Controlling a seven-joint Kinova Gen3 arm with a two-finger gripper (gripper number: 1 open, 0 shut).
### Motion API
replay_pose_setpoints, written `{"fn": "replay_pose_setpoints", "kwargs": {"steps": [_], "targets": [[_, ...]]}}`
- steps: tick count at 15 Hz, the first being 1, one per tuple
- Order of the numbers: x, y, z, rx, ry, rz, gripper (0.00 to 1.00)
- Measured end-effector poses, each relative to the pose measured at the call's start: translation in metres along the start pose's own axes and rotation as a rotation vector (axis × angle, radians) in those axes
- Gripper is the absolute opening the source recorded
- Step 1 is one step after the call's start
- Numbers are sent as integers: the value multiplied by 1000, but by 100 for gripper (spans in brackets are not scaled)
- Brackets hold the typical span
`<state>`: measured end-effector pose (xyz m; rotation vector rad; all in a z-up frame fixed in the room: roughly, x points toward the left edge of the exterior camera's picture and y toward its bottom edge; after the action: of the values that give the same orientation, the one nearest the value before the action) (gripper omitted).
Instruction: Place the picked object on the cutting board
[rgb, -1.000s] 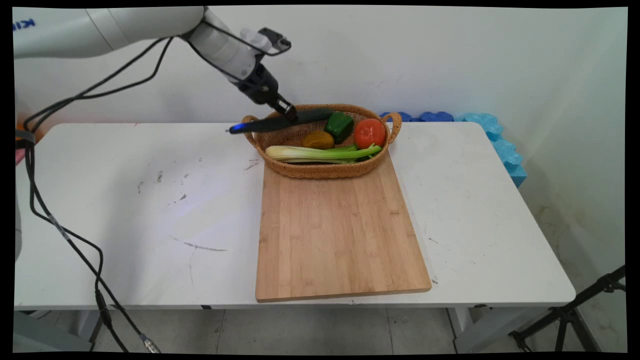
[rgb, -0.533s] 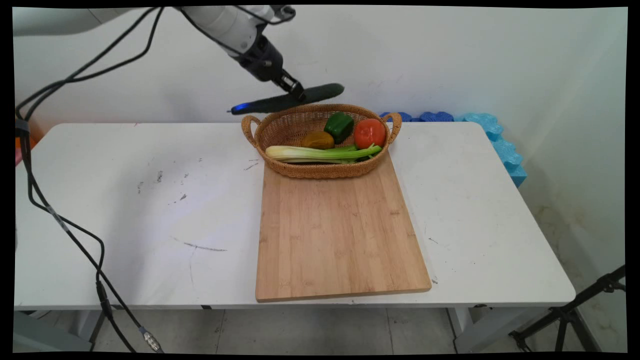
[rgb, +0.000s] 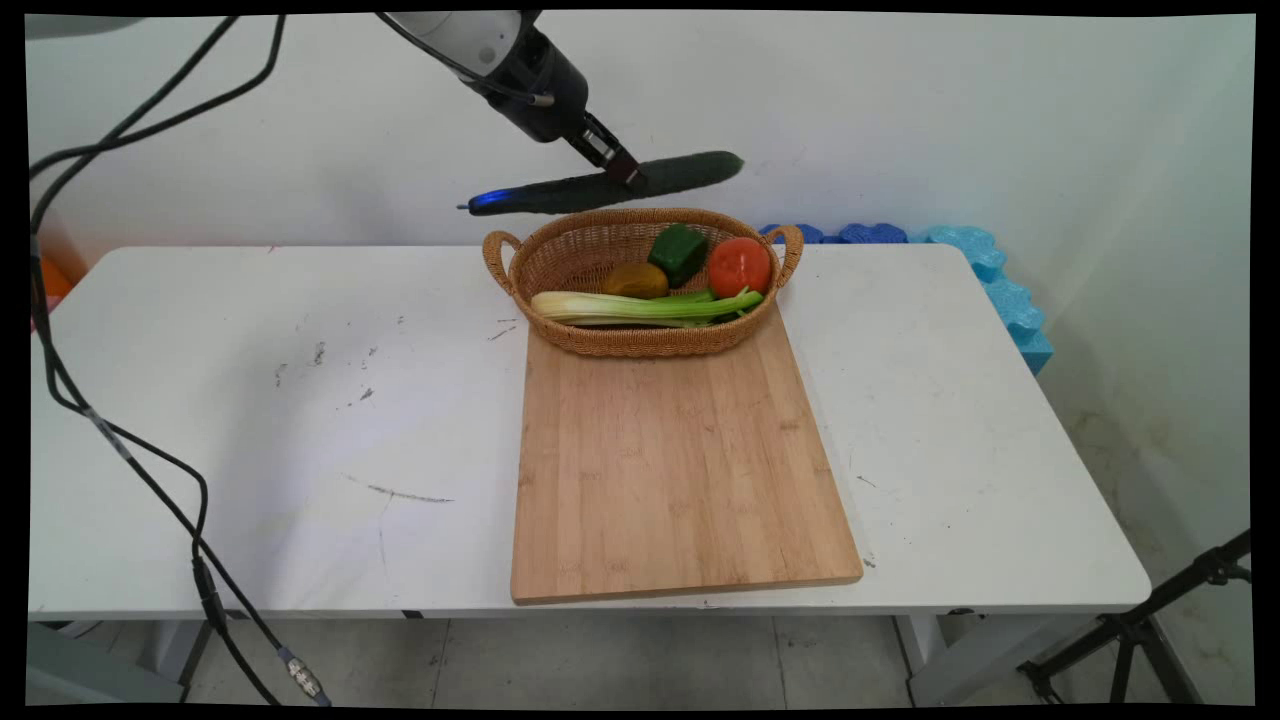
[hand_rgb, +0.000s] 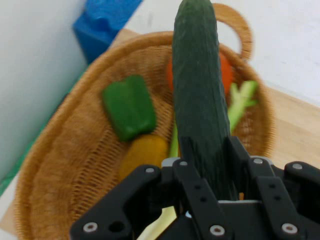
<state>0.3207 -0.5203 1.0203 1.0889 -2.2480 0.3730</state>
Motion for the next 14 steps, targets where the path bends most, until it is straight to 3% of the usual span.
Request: {"fn": "replay_pose_setpoints", "kwargs": {"steps": [6, 14], "targets": [[-20, 33, -16, -93, -7, 130, 0], [-70, 53, -15, -189, -51, 337, 0]]}}
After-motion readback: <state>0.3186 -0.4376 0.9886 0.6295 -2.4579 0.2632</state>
